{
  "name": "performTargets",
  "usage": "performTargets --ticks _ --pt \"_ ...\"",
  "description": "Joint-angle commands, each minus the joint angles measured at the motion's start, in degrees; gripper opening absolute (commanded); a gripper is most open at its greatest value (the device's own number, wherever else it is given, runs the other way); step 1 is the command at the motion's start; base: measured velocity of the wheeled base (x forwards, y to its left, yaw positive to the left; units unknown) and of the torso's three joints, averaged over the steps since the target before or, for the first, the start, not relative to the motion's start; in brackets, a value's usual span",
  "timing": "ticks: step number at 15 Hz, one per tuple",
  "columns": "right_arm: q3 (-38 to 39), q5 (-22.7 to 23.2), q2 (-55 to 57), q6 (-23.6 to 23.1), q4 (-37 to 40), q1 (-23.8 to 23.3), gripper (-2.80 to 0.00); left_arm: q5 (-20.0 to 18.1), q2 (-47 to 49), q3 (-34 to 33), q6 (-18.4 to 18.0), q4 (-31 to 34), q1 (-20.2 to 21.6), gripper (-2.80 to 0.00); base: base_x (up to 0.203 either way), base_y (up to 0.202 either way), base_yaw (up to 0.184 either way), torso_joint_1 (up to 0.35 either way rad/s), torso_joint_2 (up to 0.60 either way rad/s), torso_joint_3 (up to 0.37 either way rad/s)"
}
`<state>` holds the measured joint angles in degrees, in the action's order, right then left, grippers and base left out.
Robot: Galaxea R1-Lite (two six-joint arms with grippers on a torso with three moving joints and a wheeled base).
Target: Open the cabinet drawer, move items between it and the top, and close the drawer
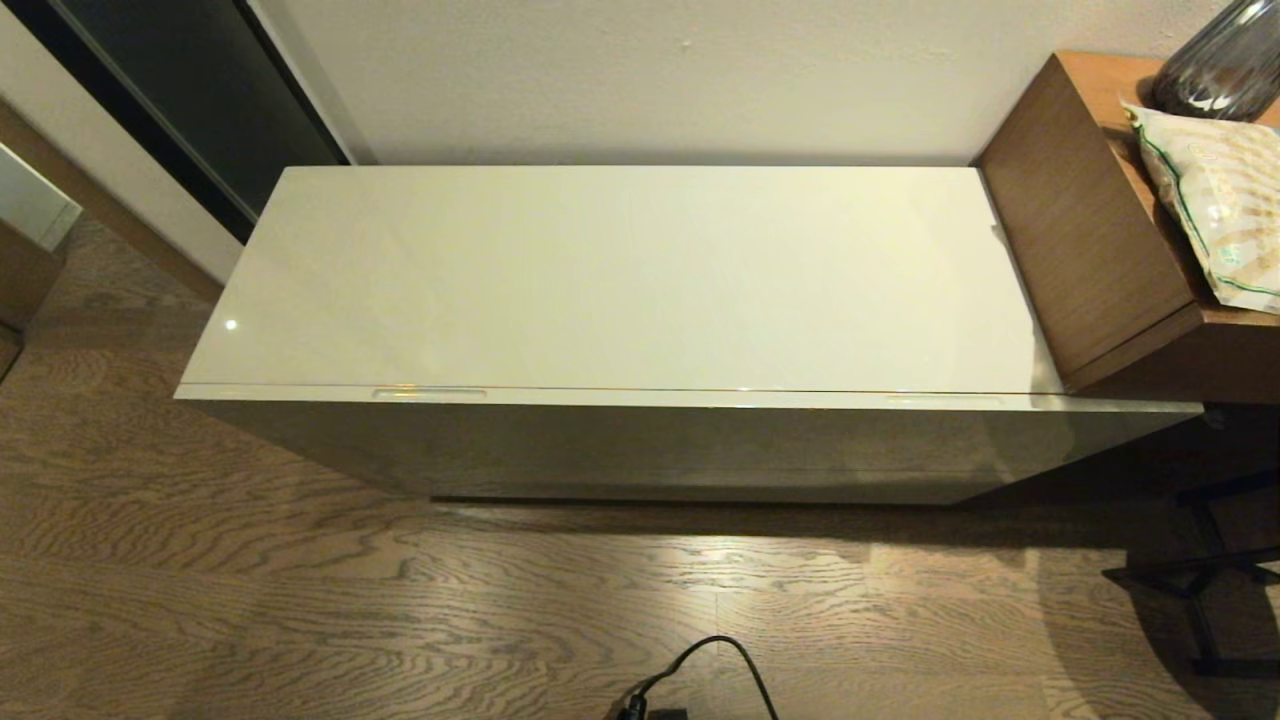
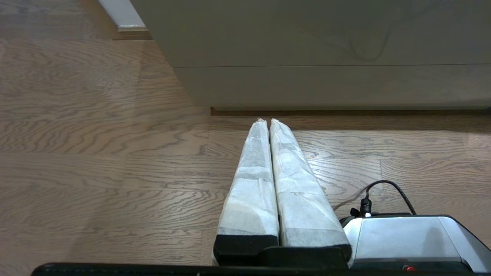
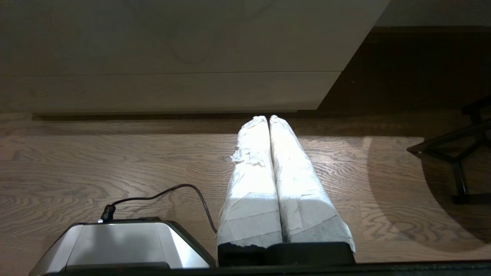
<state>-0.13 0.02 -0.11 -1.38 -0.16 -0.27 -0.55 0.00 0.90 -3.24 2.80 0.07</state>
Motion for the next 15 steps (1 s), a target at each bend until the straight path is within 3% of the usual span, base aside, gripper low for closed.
performTargets --ticks 1,15 --pt "0.05 0.06 0.11 -0.03 -0.01 0.00 -2.80 0.02 0.09 -0.02 -0.01 0.01 0.01 -2.80 0.000 0.000 0.000 0.000 0.00 0.000" --pt "0.11 0.00 0.11 -0.35 0.17 0.00 -2.80 0.02 0.09 -0.02 -0.01 0.01 0.01 -2.80 0.000 0.000 0.000 0.000 0.00 0.000"
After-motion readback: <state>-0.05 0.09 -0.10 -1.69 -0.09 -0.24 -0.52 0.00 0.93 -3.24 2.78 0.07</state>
